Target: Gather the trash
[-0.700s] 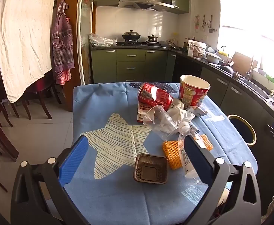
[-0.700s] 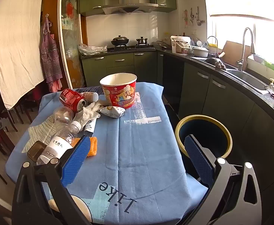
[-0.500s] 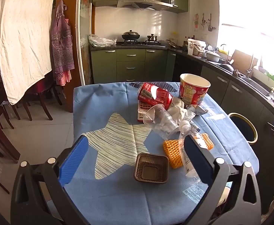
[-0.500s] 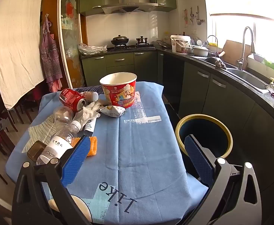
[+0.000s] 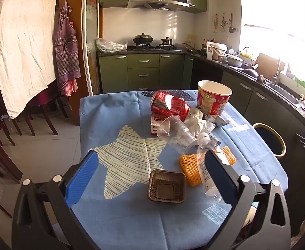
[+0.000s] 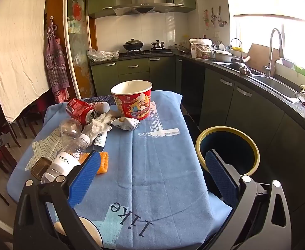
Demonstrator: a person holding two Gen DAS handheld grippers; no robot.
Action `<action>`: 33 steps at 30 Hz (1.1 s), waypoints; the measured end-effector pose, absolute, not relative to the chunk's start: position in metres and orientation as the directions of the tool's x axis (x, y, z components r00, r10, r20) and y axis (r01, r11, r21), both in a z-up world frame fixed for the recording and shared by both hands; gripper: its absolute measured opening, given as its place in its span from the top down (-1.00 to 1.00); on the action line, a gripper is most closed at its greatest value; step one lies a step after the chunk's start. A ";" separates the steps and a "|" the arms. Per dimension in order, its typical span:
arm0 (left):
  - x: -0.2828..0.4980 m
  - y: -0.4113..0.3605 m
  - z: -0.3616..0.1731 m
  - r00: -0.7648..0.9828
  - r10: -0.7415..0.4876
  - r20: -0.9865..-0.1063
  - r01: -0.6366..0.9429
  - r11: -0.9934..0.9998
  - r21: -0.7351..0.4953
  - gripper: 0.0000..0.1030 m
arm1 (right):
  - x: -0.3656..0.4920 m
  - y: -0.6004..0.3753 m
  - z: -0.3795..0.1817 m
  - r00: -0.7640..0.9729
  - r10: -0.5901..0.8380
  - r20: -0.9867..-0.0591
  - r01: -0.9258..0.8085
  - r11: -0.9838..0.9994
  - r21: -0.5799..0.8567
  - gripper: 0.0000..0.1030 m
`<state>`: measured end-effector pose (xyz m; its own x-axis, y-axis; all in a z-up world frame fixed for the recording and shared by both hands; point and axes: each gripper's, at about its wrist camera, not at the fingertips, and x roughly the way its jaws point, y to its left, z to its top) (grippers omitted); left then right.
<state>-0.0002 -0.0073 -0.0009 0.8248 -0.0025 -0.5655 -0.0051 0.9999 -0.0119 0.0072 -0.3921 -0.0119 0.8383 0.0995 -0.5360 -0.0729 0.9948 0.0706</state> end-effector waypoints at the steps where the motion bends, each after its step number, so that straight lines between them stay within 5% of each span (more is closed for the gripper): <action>1: 0.000 -0.007 -0.001 0.825 -0.002 -0.565 -0.006 1.000 -0.012 -0.88 | 0.007 -0.393 -0.013 0.838 0.101 -0.536 -0.074 0.995 0.072 -0.92; 33: 0.000 -0.012 0.004 0.824 -0.007 -0.566 0.003 1.000 -0.008 -0.88 | 0.009 -0.395 -0.018 0.835 0.101 -0.541 -0.072 0.995 0.075 -0.92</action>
